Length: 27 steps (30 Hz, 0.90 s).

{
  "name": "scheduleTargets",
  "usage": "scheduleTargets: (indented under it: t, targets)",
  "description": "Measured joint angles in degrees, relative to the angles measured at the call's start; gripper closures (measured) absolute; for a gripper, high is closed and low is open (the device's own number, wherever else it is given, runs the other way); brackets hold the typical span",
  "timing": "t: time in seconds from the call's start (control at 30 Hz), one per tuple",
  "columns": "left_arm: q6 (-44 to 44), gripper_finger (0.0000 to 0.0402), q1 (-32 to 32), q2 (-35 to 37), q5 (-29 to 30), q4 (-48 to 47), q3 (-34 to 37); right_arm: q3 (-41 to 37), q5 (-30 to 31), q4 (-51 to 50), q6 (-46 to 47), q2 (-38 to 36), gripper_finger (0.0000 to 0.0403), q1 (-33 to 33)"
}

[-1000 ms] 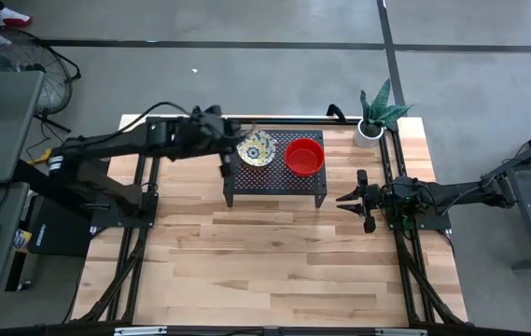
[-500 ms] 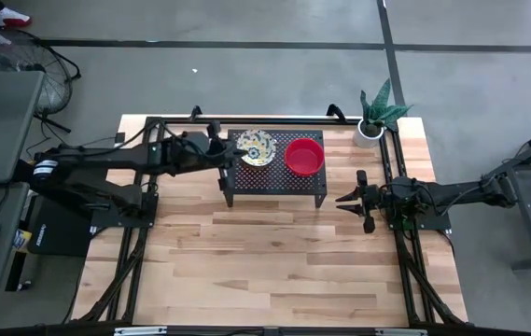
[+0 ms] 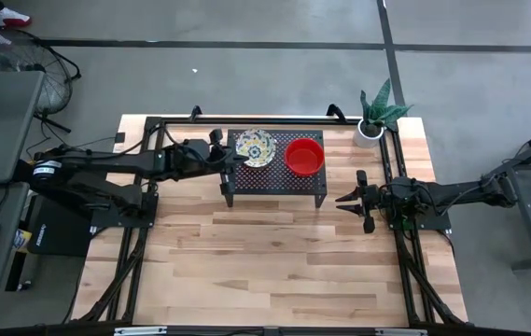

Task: Pick & Place Mini bowls
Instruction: Stack the yellow patterned bowl on the yellow patterned bowl on the shelf, then return to Home Position

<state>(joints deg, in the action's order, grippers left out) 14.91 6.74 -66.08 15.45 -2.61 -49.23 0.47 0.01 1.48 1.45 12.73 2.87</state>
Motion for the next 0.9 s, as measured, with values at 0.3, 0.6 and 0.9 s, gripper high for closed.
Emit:
scheduleTargets:
  t: [0.3,0.6,0.9]
  targets:
    - [1.7,0.0401,0.0,0.0,0.6,6.5,0.5,0.0,0.0,0.0,0.0,0.0,0.0329,0.0]
    - [6.3,0.0401,-3.5,1.2,0.9,-2.3,-9.4,0.0,0.0,0.0,0.0,0.0,0.0329,0.0]
    - [5.7,0.0401,-8.3,2.7,0.3,-5.5,-7.3,0.0,0.0,0.0,0.0,0.0,0.0329,0.0]
